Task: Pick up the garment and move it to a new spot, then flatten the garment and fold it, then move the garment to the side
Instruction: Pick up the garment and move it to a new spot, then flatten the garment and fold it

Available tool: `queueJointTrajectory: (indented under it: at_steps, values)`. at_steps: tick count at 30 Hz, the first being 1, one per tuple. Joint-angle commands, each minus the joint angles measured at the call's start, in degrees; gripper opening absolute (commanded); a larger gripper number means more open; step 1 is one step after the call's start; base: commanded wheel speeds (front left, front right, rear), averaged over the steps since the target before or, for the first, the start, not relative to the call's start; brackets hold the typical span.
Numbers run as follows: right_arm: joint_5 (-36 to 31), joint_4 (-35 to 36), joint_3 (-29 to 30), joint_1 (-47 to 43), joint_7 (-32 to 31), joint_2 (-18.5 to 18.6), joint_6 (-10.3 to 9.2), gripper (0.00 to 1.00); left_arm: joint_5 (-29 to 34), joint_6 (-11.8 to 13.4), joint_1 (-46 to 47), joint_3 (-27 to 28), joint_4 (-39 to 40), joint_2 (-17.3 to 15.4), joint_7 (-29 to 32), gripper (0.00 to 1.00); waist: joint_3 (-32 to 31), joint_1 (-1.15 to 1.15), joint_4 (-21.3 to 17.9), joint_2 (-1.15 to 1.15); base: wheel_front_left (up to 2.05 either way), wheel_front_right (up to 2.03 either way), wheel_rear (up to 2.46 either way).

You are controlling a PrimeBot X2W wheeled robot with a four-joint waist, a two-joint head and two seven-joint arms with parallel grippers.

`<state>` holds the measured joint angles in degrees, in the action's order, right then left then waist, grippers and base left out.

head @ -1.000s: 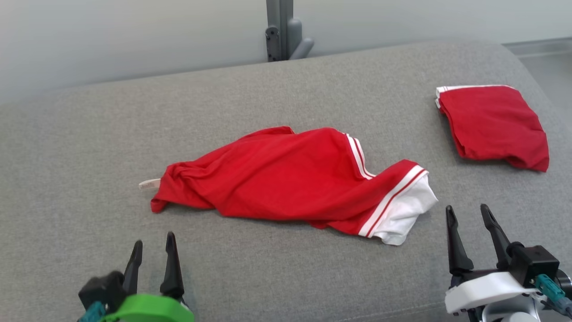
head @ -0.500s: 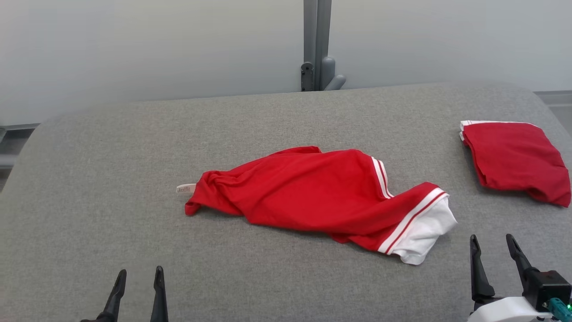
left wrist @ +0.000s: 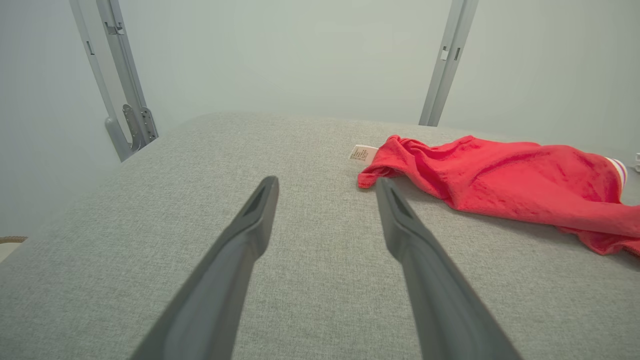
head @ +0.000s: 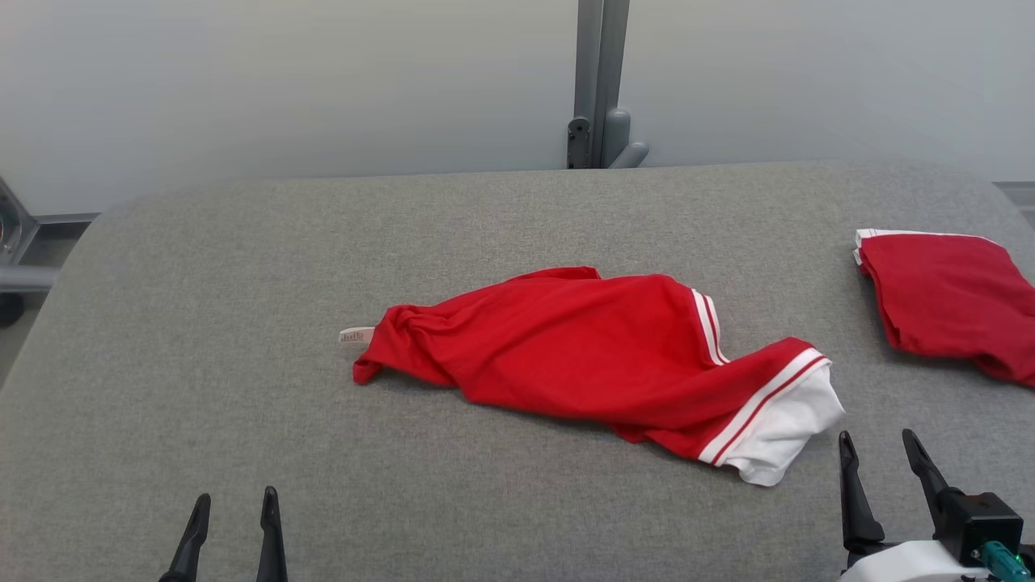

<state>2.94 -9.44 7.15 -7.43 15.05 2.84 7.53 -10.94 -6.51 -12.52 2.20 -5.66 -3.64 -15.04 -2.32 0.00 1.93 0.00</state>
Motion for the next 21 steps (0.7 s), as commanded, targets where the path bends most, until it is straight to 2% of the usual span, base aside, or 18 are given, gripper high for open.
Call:
queueJointTrajectory:
  at_steps: [1, 14, 21]
  values:
    - [0.19, -0.14, -0.09, -0.57, 0.18, 0.12, -0.09, 1.00, 0.52, -0.16, -0.42, 0.35, -0.03, 0.13, -0.18, 1.00, -0.02, 0.00, 0.05, 0.00, 0.00, 0.00, 0.00]
    - [0.23, 0.18, -0.77, 0.56, 0.17, 0.13, -0.09, 1.00, 0.65, -0.82, 1.05, 0.58, 0.67, 0.67, -0.18, 1.00, 0.54, 0.00, -1.58, 0.00, 0.00, 0.00, 0.00]
    - [-0.73, 1.28, -1.75, 2.44, 0.18, 0.12, -0.09, 1.00, 1.58, -1.01, 9.76, -5.06, -1.85, 0.70, -0.17, 1.00, 4.53, 0.00, -3.67, 0.00, 0.00, 0.00, 0.00]
